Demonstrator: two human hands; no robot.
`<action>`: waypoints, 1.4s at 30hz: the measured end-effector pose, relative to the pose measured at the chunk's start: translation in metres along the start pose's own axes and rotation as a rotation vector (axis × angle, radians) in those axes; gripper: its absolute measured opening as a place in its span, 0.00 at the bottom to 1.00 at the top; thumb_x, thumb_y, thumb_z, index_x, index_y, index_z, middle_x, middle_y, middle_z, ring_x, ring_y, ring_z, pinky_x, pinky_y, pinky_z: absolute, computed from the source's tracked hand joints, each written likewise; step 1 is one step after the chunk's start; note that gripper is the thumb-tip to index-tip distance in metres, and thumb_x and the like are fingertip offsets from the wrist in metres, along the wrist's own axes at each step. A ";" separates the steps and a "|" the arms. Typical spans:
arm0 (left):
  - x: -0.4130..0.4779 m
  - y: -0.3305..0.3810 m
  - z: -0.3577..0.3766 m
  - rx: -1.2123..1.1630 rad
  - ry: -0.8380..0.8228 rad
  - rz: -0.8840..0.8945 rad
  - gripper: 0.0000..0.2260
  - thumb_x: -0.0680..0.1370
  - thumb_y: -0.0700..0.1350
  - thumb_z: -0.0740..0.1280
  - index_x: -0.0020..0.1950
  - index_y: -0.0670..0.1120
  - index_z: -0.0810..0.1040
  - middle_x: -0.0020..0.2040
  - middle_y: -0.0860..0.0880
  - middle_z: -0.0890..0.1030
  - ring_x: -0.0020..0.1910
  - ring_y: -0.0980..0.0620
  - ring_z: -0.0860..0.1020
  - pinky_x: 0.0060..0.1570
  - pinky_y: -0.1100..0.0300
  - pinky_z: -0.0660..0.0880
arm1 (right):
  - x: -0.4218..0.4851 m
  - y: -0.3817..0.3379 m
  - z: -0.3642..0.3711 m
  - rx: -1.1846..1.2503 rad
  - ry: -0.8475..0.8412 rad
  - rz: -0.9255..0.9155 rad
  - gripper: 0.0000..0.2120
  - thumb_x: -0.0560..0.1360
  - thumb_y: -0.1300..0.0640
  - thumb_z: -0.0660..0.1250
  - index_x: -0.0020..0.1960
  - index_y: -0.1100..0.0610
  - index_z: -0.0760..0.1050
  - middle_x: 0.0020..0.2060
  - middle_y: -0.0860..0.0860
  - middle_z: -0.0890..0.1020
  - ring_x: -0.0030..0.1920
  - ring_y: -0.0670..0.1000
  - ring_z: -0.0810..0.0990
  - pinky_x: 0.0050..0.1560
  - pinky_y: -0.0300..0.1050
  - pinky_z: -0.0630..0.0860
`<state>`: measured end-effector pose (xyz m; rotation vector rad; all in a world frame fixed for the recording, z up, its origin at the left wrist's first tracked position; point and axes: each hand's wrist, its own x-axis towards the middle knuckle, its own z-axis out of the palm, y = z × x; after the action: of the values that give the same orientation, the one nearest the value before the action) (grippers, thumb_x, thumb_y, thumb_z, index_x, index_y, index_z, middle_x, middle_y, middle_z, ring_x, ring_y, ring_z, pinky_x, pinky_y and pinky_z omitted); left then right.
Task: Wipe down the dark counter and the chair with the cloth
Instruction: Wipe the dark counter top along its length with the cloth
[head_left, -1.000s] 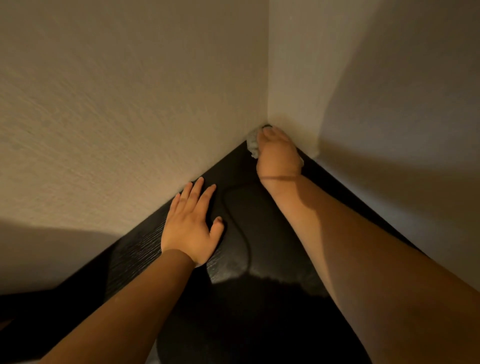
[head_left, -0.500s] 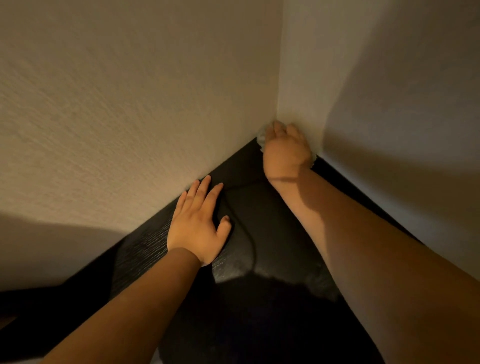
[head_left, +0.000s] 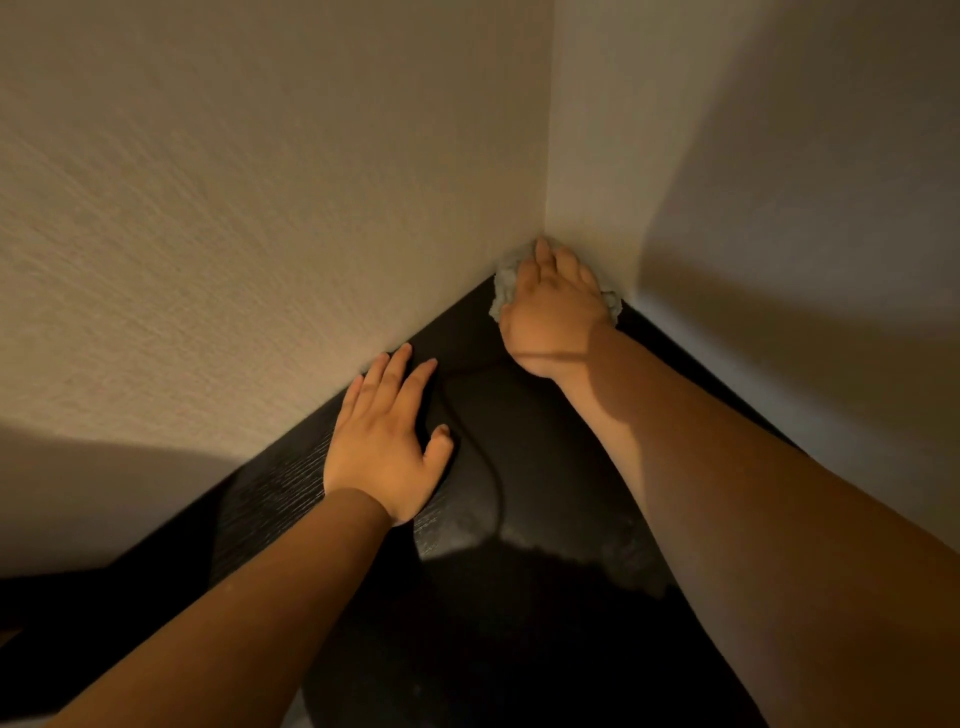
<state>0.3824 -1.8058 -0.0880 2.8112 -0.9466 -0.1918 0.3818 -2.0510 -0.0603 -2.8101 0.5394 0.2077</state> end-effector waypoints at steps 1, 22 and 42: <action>0.000 0.000 0.000 -0.001 0.001 0.002 0.34 0.80 0.62 0.56 0.85 0.55 0.56 0.86 0.51 0.52 0.85 0.49 0.48 0.83 0.51 0.44 | -0.006 0.003 0.001 -0.019 -0.013 0.005 0.36 0.82 0.44 0.57 0.82 0.62 0.51 0.82 0.60 0.51 0.81 0.61 0.50 0.80 0.53 0.48; 0.000 0.001 -0.004 -0.013 -0.009 -0.005 0.33 0.80 0.63 0.55 0.85 0.56 0.56 0.86 0.51 0.52 0.85 0.50 0.47 0.82 0.52 0.41 | 0.002 0.014 -0.011 -0.057 -0.071 -0.031 0.39 0.81 0.39 0.54 0.83 0.60 0.47 0.83 0.56 0.46 0.82 0.58 0.46 0.81 0.54 0.48; 0.001 -0.001 0.000 -0.014 0.003 -0.001 0.33 0.80 0.62 0.57 0.85 0.55 0.58 0.86 0.50 0.54 0.85 0.48 0.50 0.83 0.50 0.45 | -0.006 0.012 -0.004 -0.029 -0.072 -0.033 0.47 0.78 0.27 0.48 0.83 0.60 0.46 0.83 0.56 0.47 0.82 0.57 0.45 0.81 0.54 0.46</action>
<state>0.3832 -1.8057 -0.0881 2.7983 -0.9394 -0.1939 0.3726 -2.0605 -0.0584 -2.8247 0.4768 0.3108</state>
